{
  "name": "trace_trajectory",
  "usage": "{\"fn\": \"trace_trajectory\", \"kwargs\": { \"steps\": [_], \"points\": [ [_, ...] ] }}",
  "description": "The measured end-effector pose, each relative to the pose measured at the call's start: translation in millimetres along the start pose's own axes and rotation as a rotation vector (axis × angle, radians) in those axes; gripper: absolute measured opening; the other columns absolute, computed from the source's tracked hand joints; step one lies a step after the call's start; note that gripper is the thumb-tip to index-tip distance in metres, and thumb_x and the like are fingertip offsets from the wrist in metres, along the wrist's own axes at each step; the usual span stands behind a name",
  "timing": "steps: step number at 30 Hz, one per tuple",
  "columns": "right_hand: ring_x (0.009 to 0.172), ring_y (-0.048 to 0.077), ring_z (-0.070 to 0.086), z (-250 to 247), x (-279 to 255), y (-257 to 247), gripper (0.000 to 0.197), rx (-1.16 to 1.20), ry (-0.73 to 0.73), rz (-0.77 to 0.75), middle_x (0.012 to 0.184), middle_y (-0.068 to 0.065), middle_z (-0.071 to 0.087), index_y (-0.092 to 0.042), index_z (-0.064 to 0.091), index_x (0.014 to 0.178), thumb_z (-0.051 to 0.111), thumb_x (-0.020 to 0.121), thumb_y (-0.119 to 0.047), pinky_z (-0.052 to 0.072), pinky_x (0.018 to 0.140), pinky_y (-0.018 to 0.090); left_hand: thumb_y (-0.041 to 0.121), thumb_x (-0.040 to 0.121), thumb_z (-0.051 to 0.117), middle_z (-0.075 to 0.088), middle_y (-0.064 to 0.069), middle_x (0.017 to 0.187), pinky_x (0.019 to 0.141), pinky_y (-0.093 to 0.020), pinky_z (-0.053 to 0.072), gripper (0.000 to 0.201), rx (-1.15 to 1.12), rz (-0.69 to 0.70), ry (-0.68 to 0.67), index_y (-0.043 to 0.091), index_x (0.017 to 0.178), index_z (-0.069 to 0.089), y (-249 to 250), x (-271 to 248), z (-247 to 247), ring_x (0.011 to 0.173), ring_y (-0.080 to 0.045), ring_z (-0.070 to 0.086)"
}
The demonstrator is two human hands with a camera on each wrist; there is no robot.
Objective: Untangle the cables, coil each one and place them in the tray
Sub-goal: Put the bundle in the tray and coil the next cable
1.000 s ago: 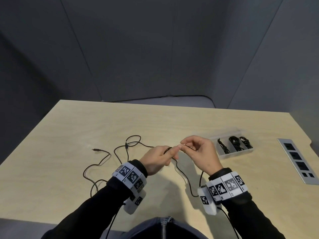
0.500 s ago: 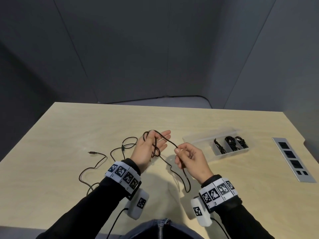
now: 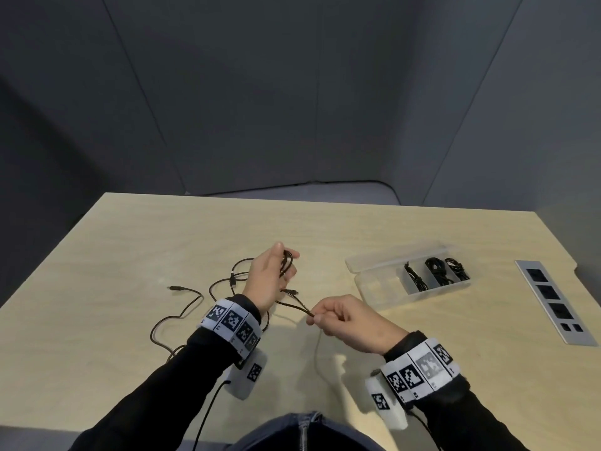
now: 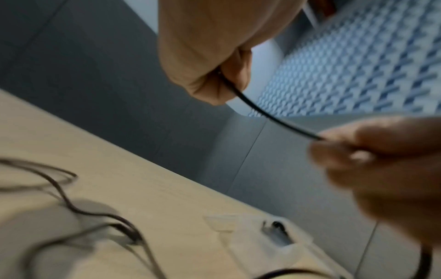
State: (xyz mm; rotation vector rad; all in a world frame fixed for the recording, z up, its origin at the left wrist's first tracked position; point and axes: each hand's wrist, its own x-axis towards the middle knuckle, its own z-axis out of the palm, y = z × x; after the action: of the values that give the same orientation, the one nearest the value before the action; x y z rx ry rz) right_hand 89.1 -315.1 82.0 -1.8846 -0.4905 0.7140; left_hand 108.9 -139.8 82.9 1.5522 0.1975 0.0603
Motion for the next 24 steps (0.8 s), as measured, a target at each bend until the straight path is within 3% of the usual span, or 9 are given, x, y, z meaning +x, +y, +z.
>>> {"fn": "trace_trajectory", "kwargs": {
  "steps": [2, 4, 7, 9, 14, 17, 19, 22, 24],
  "points": [
    [0.049, 0.007, 0.036, -10.3, -1.1, -4.2, 0.01, 0.002, 0.074, -0.068, 0.051, -0.01, 0.043, -0.012, 0.067, 0.084, 0.059, 0.088, -0.007, 0.03, 0.05, 0.019, 0.03, 0.102, 0.033, 0.057, 0.004, 0.056, 0.046, -0.017, 0.034, 0.037, 0.27, 0.056, -0.112, 0.015, 0.086, 0.062, -8.9, -0.2, -3.8, 0.046, -0.007, 0.044],
    [0.055, 0.011, 0.044, -20.8, -1.1, -9.4, 0.012, 0.053, 0.142, -0.119, 0.059, 0.002, 0.05, -0.014, 0.067, 0.082, 0.062, 0.086, -0.004, 0.035, 0.056, 0.019, 0.026, 0.101, 0.037, 0.064, 0.005, 0.058, 0.061, -0.017, 0.04, 0.03, 0.433, 0.07, -0.182, 0.02, 0.089, 0.064, -20.3, -2.6, -3.9, 0.056, -0.002, 0.054],
    [0.068, 0.018, 0.053, -29.9, 0.1, -15.6, 0.014, 0.094, 0.219, -0.167, 0.074, 0.014, 0.06, -0.013, 0.066, 0.081, 0.061, 0.086, -0.001, 0.043, 0.067, 0.023, 0.028, 0.099, 0.039, 0.062, 0.01, 0.055, 0.06, -0.023, 0.04, 0.026, 0.406, 0.069, -0.205, 0.024, 0.091, 0.063, -30.2, -7.4, 0.1, 0.057, -0.005, 0.051],
    [0.07, 0.016, 0.055, -32.2, 3.8, -12.4, 0.018, 0.087, 0.279, -0.182, 0.076, 0.01, 0.064, -0.018, 0.067, 0.077, 0.063, 0.086, -0.003, 0.045, 0.068, 0.024, 0.034, 0.093, 0.035, 0.058, 0.01, 0.053, 0.06, -0.03, 0.043, 0.033, 0.358, 0.06, -0.232, 0.02, 0.087, 0.065, -28.4, -10.1, 3.6, 0.056, -0.011, 0.05],
    [0.06, 0.0, 0.053, -35.1, 11.6, 2.6, 0.011, 0.04, 0.453, -0.182, 0.072, -0.008, 0.068, -0.021, 0.072, 0.077, 0.069, 0.083, -0.013, 0.04, 0.062, 0.015, 0.048, 0.092, 0.029, 0.064, 0.005, 0.057, 0.057, -0.02, 0.038, 0.056, 0.487, 0.094, -0.436, 0.012, 0.077, 0.068, -11.3, -16.4, 8.2, 0.054, -0.007, 0.052],
    [0.06, -0.002, 0.056, -35.4, 14.2, 9.2, 0.011, 0.068, 0.528, -0.192, 0.07, -0.009, 0.069, -0.022, 0.073, 0.075, 0.072, 0.08, -0.013, 0.041, 0.063, 0.012, 0.061, 0.081, 0.046, 0.05, 0.012, 0.048, 0.051, -0.019, 0.033, 0.048, 0.501, 0.059, -0.502, 0.017, 0.069, 0.062, -9.5, -14.4, 8.8, 0.048, -0.005, 0.043],
    [0.06, 0.006, 0.056, -36.9, 16.1, 13.1, 0.008, 0.126, 0.549, -0.173, 0.063, -0.007, 0.066, -0.021, 0.072, 0.072, 0.076, 0.076, -0.015, 0.044, 0.062, 0.019, 0.054, 0.08, 0.055, 0.047, 0.013, 0.046, 0.05, -0.018, 0.031, 0.038, 0.516, 0.064, -0.544, 0.02, 0.064, 0.056, -9.5, -13.4, 9.5, 0.046, -0.004, 0.04],
    [0.041, 0.006, 0.045, -42.0, 15.4, 16.1, 0.013, 0.308, 0.556, -0.128, 0.047, -0.005, 0.056, -0.007, 0.063, 0.072, 0.075, 0.075, -0.008, 0.036, 0.045, 0.015, 0.047, 0.084, 0.05, 0.041, 0.012, 0.047, 0.048, -0.022, 0.027, 0.033, 0.286, 0.025, -0.505, 0.019, 0.07, 0.058, -7.3, -14.1, 11.0, 0.048, -0.009, 0.033],
    [0.039, 0.007, 0.043, -42.3, 12.6, 18.0, 0.013, 0.407, 0.533, -0.144, 0.046, -0.001, 0.056, -0.006, 0.058, 0.075, 0.07, 0.079, -0.003, 0.035, 0.042, 0.015, 0.045, 0.085, 0.049, 0.041, 0.011, 0.048, 0.049, -0.024, 0.028, 0.034, 0.143, 0.036, -0.403, 0.015, 0.071, 0.053, -4.6, -13.4, 13.2, 0.048, -0.01, 0.036]
  ]
}}
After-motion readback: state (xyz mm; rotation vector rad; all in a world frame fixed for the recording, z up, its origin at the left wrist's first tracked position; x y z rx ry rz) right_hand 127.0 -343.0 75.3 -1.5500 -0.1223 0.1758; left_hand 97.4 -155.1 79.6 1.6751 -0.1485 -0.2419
